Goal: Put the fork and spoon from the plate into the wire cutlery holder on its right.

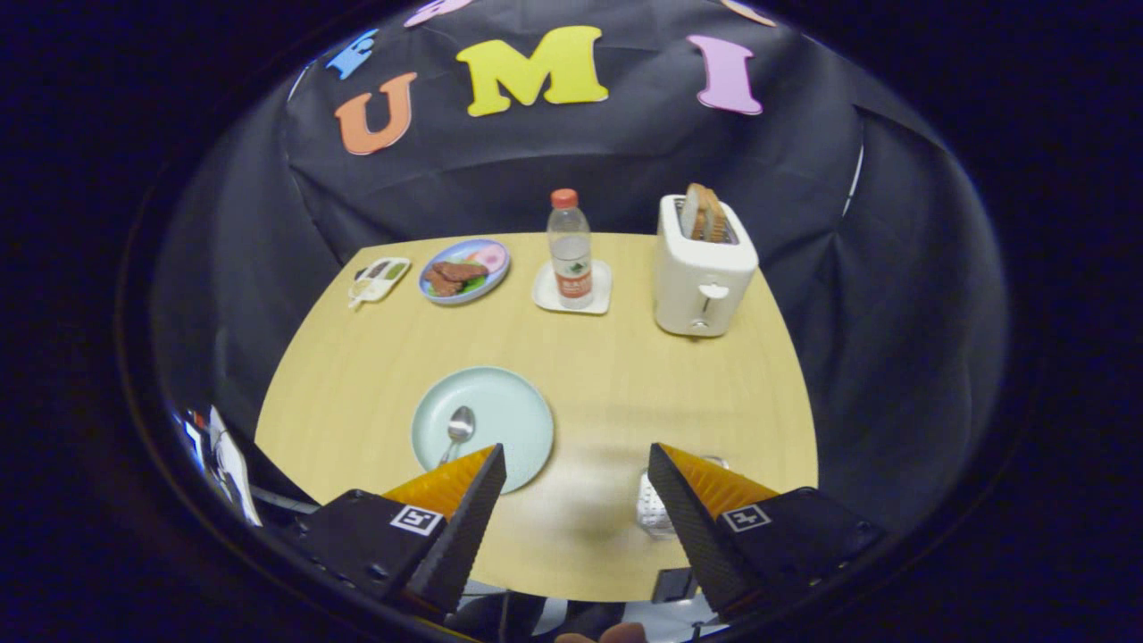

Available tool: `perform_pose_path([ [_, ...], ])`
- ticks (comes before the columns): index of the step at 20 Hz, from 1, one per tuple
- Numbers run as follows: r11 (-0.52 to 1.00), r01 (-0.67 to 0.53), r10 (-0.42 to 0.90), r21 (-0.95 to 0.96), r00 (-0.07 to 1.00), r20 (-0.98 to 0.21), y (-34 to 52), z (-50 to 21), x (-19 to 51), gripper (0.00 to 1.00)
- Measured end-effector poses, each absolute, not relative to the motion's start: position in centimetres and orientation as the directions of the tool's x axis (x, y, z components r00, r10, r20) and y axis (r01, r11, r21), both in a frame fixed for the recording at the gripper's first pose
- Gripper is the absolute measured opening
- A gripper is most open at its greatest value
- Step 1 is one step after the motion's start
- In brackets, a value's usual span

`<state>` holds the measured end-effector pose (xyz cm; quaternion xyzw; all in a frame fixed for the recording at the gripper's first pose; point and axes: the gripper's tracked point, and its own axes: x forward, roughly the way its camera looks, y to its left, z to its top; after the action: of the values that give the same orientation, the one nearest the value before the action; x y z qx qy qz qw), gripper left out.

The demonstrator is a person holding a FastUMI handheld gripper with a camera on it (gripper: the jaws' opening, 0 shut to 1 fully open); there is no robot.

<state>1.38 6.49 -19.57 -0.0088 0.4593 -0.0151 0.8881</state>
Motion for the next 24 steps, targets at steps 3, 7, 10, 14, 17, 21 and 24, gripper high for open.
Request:
perform_pose_path([
  [3,1.000,-0.004,-0.006,-0.010,0.594,-0.805,11.3,-21.9,1.6,0.97],
  [7,1.000,0.000,-0.010,-0.012,0.612,-0.791,15.7,-25.3,2.2,0.97],
  [10,1.000,0.012,-0.024,-0.021,0.610,-0.792,17.7,-28.0,2.4,0.97],
  [14,0.999,0.037,-0.050,-0.035,0.601,-0.798,19.2,-31.8,2.4,0.97],
  [17,0.997,0.059,-0.072,-0.047,0.584,-0.809,19.5,-34.8,2.5,0.97],
  [21,0.996,0.069,-0.090,-0.062,0.556,-0.826,19.5,-37.6,2.5,0.82],
  [24,0.995,0.080,-0.100,-0.066,0.553,-0.827,19.5,-38.3,2.8,0.74],
])
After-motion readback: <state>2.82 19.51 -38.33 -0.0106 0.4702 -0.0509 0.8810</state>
